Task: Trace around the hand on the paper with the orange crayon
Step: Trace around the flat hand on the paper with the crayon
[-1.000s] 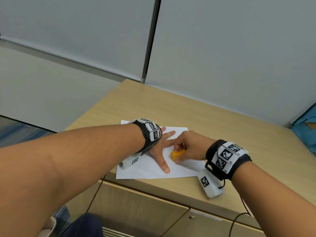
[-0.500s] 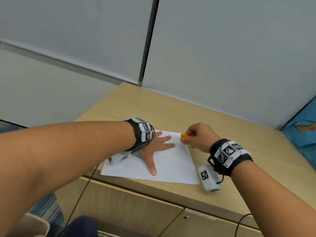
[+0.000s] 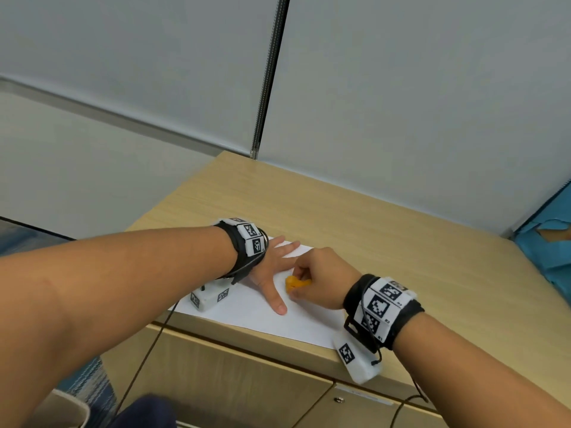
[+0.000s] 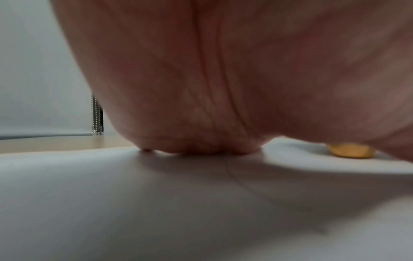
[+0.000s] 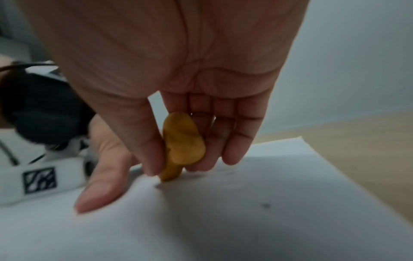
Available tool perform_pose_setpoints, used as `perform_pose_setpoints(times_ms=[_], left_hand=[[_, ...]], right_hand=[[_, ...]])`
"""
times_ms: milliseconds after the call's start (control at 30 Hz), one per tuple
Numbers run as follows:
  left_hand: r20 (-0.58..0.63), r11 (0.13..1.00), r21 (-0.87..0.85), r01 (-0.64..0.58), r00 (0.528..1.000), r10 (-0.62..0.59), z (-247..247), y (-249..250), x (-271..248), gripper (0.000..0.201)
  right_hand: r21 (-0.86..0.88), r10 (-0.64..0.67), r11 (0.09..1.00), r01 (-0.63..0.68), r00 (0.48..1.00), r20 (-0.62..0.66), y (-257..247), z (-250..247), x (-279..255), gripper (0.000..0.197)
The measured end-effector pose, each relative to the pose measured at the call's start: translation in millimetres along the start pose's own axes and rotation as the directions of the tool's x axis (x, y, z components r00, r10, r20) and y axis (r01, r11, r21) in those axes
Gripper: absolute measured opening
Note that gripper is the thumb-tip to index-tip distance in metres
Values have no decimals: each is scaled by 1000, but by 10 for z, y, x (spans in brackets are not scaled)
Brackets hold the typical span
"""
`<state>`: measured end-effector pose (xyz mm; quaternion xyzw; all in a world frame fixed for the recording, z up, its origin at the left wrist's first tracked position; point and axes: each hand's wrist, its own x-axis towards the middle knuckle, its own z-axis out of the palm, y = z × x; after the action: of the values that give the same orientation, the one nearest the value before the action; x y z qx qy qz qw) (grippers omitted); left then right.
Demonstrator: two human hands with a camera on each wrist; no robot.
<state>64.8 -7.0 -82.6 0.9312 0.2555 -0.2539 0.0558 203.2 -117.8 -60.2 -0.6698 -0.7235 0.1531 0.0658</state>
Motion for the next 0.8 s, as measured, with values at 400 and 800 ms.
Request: perform_pose_setpoints(times_ms=[400,800], left_hand=[[9,999,16,28,1000,-29,-16,-2,2,126],[7,999,19,49,999,-49,-12,25,-3,128]], right_hand=[[-52,-16,999,18,999,35,-68,-8,33,21],[-70,-24,997,26,999,34,-31,12,-1,21]])
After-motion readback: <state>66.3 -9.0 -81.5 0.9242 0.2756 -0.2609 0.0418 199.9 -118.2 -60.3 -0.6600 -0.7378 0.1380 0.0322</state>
